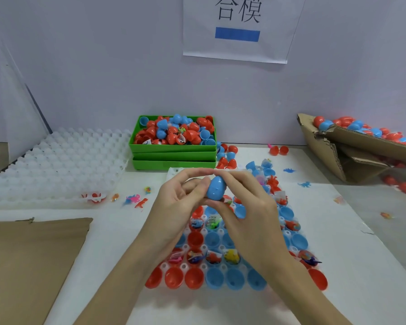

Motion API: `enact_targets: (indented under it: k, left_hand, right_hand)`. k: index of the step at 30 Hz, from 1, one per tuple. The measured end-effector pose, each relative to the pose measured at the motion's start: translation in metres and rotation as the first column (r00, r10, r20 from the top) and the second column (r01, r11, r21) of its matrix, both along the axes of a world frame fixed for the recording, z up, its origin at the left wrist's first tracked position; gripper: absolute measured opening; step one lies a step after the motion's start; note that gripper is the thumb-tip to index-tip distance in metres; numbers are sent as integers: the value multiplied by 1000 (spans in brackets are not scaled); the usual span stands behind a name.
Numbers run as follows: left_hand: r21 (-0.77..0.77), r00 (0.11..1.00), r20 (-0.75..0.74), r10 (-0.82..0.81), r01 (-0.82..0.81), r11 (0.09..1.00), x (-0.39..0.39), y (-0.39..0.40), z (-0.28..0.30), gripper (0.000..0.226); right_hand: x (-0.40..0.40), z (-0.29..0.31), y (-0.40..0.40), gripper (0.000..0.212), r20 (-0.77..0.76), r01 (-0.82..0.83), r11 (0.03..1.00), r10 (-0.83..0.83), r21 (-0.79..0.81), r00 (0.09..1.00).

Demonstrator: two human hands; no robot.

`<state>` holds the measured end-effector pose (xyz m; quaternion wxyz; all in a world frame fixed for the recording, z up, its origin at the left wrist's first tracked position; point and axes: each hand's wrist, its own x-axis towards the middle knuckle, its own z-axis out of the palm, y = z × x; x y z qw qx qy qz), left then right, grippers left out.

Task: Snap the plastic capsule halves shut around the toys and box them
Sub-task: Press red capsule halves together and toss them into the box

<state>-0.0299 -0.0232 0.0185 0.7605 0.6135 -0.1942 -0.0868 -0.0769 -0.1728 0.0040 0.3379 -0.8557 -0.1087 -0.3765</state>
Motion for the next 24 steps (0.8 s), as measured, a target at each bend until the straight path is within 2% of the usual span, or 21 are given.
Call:
enact_targets:
  k: [5,7,8,10,11,12,13,14,15,16,17,18,20,22,24]
  left_hand:
    - [96,993,99,65,-75,993,0,-2,-2,21]
    - [114,985,124,123,-137,984,0,-3,-1,19]
    - [107,977,133,164,-179,978,1,-3,-1,19]
    - [79,961,130,244,-255,964,4,-1,-1,19]
    - [60,953,119,278,-286,956,6,1,0,20]
    - [43,947,106,304,-310,950,7,3,0,21]
    - [32,943,96,318,-322,946,9,6,0,22]
    - [30,942,89,324,-327,944,10,7,0,23]
    - [33,942,86,324,-328,944,11,8,0,24]
    - [41,942,86,324,-329,944,11,9,-1,24]
    - [50,941,87,326,-331,942,12,9,-2,24]
    - [62,940,93,327,-334,941,13,9,-2,24]
    - [90,937,113,331,-341,936,13,9,-2,24]
    - [109,934,125,335,-348,931,13,9,-3,25]
    - [122,935,133,329,-345,930,12,10,-3,26]
  right_hand:
    - [-1,5,-3,48,-66,-33,999,32,-4,997]
    - [0,6,-5,48,-128,-39,998,44,42,991]
    - [2,6,-8,47,-185,-31,994,50,107,981]
    - [13,16,-19,46,-316,6,923,126,385,940]
    - [22,26,-31,43,-333,13,812,224,583,916]
    - [33,40,-48,40,-263,-6,613,348,790,900]
    - [43,57,-67,38,-92,-65,327,442,943,892]
    - [52,76,-87,38,124,-150,21,447,989,886]
    - [59,94,-107,43,303,-240,-203,386,949,871]
    - [66,107,-124,51,387,-294,-293,341,910,857]
    - [71,114,-135,58,372,-288,-265,359,920,856]
    - [74,114,-140,63,266,-227,-142,425,964,865]
    - [74,94,-136,52,-49,-91,244,513,965,857]
    - [73,64,-125,27,-269,-34,564,445,825,854]
    - [70,39,-113,19,-423,55,764,293,642,857]
